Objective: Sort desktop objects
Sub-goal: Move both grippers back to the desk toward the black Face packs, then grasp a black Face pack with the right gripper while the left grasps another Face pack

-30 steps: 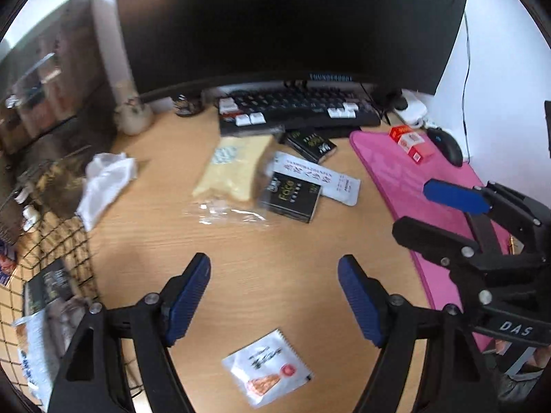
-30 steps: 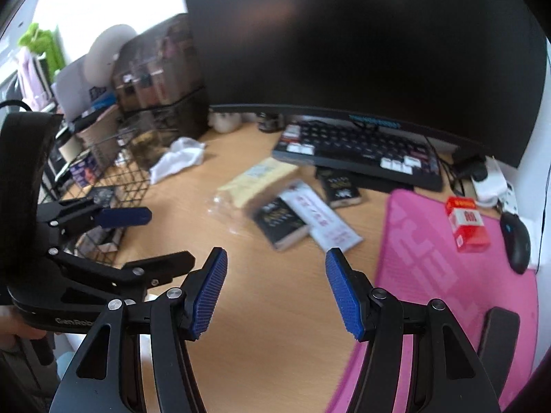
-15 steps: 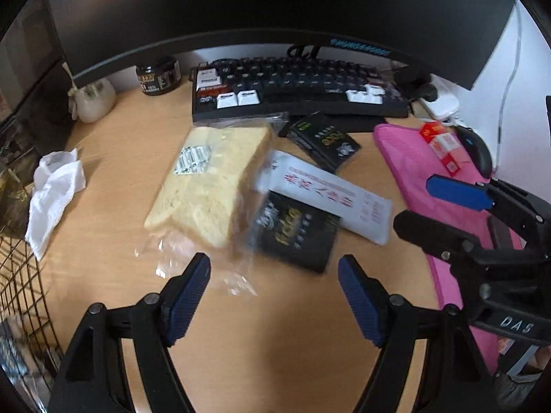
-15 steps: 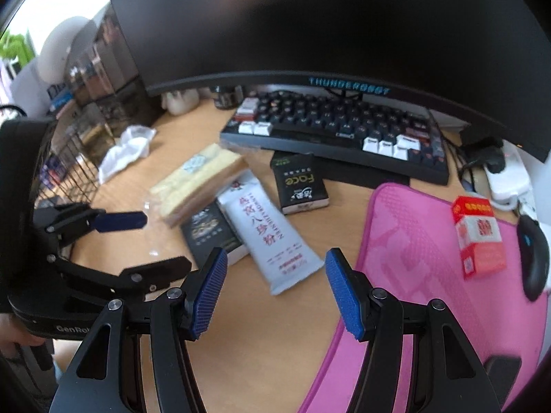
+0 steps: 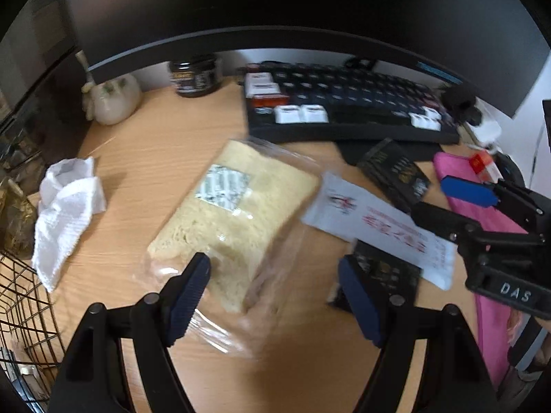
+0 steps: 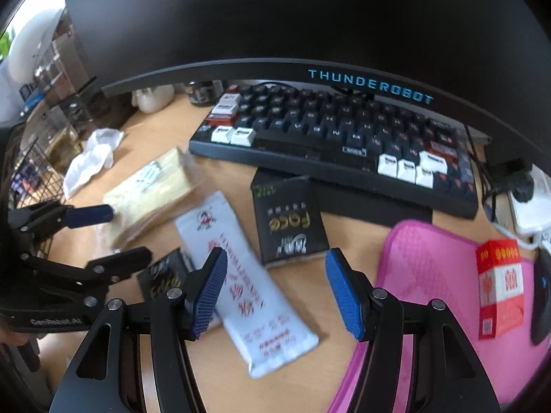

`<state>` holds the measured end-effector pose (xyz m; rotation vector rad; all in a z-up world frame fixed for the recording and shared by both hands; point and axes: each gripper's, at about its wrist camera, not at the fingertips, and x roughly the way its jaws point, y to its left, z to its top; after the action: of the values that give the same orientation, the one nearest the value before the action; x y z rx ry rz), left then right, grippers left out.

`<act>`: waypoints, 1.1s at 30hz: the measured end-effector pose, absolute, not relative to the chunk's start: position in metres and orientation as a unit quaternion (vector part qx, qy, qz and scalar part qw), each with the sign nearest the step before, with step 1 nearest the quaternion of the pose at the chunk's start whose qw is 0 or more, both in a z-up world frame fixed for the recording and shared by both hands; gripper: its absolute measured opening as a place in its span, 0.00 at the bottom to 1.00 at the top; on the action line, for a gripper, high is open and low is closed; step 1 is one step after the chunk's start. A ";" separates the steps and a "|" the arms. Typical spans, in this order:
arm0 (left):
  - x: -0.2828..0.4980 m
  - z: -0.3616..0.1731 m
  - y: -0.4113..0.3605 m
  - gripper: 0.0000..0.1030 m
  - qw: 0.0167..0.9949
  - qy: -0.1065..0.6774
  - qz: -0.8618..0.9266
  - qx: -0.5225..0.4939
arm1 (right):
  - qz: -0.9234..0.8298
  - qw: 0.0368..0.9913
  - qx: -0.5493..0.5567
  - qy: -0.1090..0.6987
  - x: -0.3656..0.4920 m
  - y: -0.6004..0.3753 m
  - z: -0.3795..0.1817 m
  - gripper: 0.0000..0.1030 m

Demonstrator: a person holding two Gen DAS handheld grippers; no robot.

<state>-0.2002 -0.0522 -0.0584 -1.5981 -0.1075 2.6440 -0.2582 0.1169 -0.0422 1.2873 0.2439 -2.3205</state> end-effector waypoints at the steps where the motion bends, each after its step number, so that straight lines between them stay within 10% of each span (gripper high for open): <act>1: -0.201 -0.058 -0.054 0.77 0.028 -0.039 0.855 -0.517 | -0.846 0.233 0.471 0.089 -0.263 0.115 -0.044 0.58; 33: -0.146 -0.073 -0.040 0.82 0.069 -0.036 0.830 -0.552 | -0.809 0.294 0.503 0.083 -0.159 0.125 -0.061 0.47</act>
<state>-0.1463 -0.0396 -0.0732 -1.6635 -0.1085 2.4994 -0.1591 0.1249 -0.0613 1.3383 0.2201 -2.1526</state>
